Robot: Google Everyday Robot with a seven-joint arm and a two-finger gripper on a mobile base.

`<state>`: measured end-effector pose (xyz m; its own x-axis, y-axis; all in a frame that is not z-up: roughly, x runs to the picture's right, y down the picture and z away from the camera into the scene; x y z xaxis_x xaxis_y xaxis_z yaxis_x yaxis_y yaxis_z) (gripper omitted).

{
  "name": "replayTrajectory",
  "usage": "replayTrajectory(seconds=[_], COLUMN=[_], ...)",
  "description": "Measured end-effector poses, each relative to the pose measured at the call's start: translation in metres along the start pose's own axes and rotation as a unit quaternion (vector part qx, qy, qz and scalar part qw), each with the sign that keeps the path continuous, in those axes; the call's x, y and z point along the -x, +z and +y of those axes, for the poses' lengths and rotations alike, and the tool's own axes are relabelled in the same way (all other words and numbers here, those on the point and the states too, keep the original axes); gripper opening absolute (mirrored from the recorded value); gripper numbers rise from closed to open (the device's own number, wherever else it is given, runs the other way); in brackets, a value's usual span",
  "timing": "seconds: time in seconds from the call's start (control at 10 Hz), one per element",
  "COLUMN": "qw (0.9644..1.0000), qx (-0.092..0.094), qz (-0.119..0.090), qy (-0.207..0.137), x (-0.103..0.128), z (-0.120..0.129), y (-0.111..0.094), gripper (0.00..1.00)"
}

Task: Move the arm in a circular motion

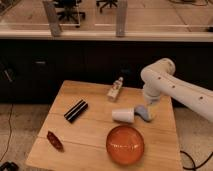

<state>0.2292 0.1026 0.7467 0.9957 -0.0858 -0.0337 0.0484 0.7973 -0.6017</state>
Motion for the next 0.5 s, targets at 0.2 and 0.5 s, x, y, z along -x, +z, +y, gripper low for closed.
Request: replayTrajectory(seconds=[0.2, 0.5], qw=[1.0000, 1.0000], qx=[0.000, 0.003], qz=[0.000, 0.003], qy=[-0.001, -0.008], x=[-0.005, -0.014], z=[0.002, 0.003], y=[0.001, 0.002], gripper=[0.80, 0.80])
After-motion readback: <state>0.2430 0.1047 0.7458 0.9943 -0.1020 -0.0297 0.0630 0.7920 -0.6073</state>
